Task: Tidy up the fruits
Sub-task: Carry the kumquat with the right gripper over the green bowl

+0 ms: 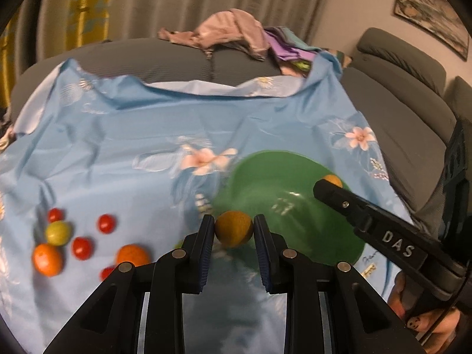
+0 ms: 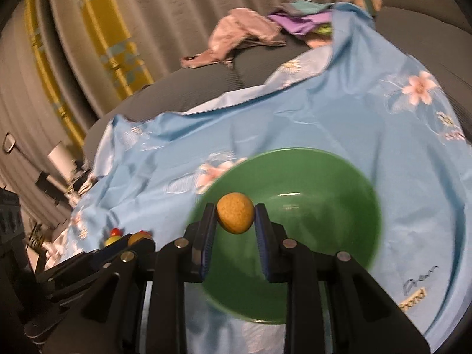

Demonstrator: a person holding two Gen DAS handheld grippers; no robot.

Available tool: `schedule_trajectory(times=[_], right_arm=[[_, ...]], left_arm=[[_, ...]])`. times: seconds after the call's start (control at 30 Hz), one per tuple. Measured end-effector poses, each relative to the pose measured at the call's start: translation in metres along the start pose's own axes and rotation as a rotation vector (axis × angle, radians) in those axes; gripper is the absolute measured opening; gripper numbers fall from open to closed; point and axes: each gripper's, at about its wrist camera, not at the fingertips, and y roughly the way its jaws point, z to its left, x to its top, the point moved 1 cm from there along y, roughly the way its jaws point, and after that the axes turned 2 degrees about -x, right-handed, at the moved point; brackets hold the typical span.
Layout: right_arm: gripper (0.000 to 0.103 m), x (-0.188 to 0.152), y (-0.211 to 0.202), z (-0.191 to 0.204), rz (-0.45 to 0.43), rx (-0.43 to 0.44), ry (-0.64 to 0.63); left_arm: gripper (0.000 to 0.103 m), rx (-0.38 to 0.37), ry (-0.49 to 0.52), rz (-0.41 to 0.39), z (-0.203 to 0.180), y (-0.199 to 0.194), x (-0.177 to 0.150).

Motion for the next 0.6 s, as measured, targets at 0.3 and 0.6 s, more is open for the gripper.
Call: schedule_trajectory(times=[0.3,0.6], right_arm=[[0.027,0.002,0.007,-0.038,0.023,-0.058,0.091],[0.027,-0.001,0.013,-0.039,0.05,-0.046,0.088]], left_arm=[[0.028,-0.047,0.048,0.055,-0.032,0.036,0.004],[0.028,-0.058,0.061,0.099,-0.043,0.052,-0.002]])
